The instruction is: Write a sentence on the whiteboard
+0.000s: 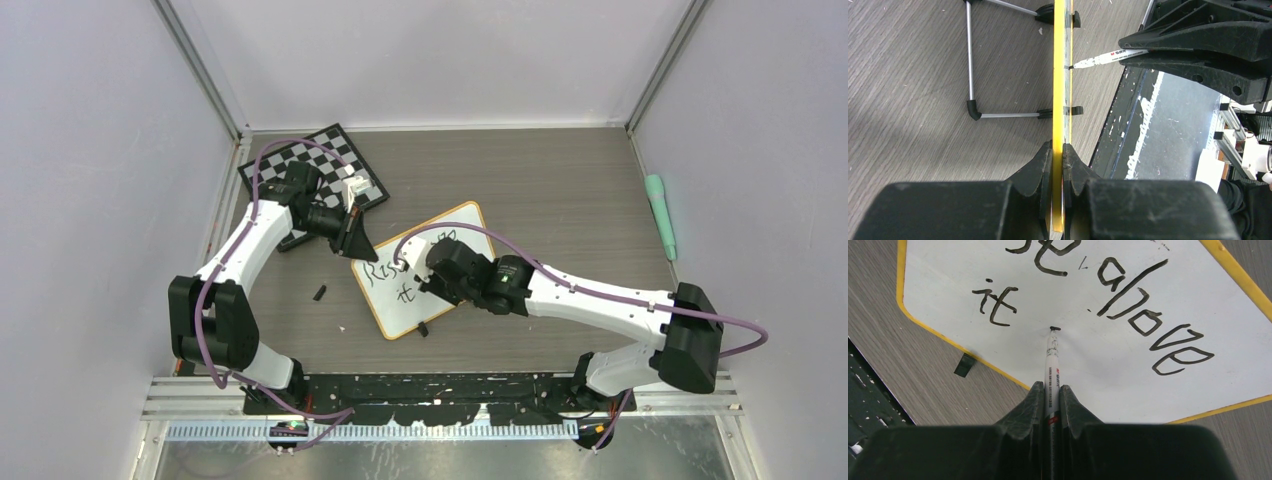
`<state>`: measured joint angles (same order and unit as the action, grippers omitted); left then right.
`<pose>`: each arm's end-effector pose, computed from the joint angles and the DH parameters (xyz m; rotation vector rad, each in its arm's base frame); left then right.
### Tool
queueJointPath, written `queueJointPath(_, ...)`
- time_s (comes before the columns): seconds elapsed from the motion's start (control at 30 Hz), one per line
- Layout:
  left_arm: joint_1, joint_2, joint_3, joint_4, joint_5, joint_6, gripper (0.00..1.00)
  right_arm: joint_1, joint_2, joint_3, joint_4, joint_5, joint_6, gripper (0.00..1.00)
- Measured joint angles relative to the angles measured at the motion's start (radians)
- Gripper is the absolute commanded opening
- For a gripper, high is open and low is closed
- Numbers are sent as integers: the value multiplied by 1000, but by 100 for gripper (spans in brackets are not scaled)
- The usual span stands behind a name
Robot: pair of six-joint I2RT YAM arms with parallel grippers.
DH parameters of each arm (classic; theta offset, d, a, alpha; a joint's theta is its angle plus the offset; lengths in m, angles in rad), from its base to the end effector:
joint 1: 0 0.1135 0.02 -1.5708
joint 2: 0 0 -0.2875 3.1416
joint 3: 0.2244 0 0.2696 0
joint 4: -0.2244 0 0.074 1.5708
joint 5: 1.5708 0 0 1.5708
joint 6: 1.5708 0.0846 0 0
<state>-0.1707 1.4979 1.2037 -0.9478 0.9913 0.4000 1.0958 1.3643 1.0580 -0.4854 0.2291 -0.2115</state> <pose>0.2904 -0.1219 0.2676 0.8932 2.2705 -1.2592 0.1724 0.2932 0.2616 -1.3351 1.9248 0.1677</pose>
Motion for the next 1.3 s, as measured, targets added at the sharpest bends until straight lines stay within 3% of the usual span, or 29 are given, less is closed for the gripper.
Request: queueJointPath(1.3,0,2,0,0,0,1,0,0,16,-6,-10,-51,-5,0)
